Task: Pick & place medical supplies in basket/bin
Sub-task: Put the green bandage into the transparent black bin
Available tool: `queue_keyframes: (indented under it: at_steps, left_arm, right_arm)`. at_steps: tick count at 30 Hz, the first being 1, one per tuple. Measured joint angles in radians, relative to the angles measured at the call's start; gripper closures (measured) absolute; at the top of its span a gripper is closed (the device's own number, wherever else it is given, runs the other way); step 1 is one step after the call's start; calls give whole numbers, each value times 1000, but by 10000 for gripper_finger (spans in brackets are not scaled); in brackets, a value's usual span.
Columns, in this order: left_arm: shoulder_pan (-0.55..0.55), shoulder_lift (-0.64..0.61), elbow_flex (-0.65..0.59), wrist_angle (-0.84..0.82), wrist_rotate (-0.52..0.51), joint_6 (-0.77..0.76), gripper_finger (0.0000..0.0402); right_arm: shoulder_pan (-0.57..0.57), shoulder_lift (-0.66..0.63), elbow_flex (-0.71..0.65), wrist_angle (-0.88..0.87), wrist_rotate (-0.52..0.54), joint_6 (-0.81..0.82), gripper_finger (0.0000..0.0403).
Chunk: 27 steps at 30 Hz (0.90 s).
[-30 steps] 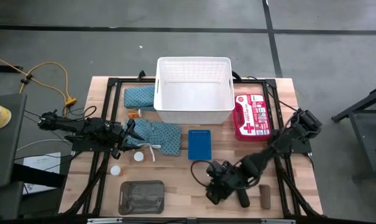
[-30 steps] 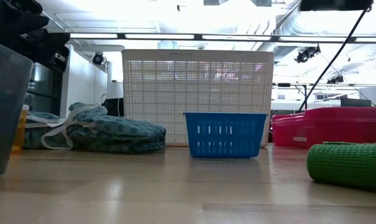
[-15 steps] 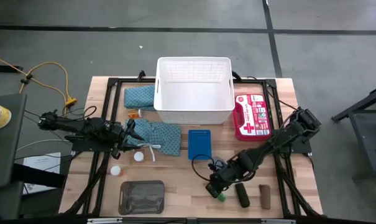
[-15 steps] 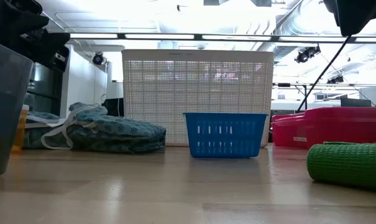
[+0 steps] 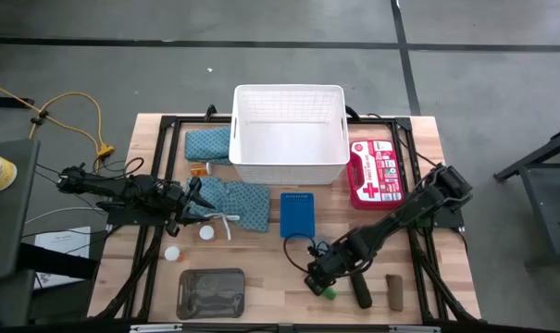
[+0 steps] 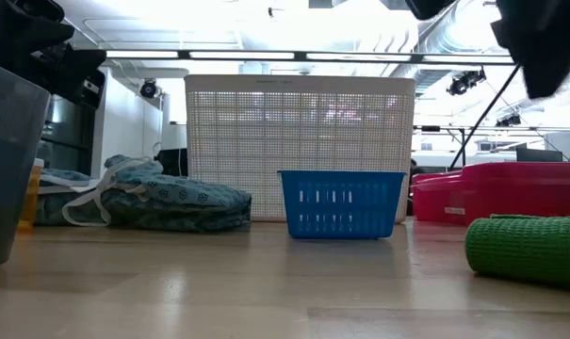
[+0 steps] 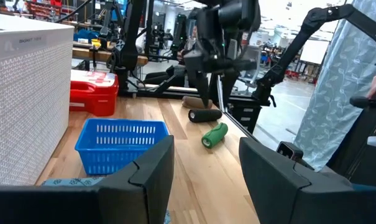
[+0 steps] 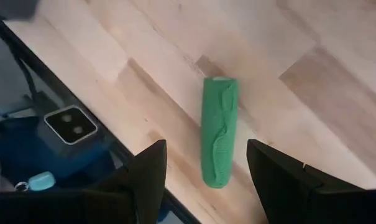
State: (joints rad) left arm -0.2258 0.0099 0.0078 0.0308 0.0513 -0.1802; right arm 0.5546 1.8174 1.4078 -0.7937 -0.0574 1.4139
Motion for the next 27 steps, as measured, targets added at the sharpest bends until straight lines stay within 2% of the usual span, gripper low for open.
queue_keyframes:
  at_steps: [12,27]
  left_arm:
    - [0,0,0,3,0,0,226]
    - [0,0,0,8,0,0,226]
  right_arm:
    - [21,92,0,29,6,7,192]
    - [42,135,1,80,2,37,192]
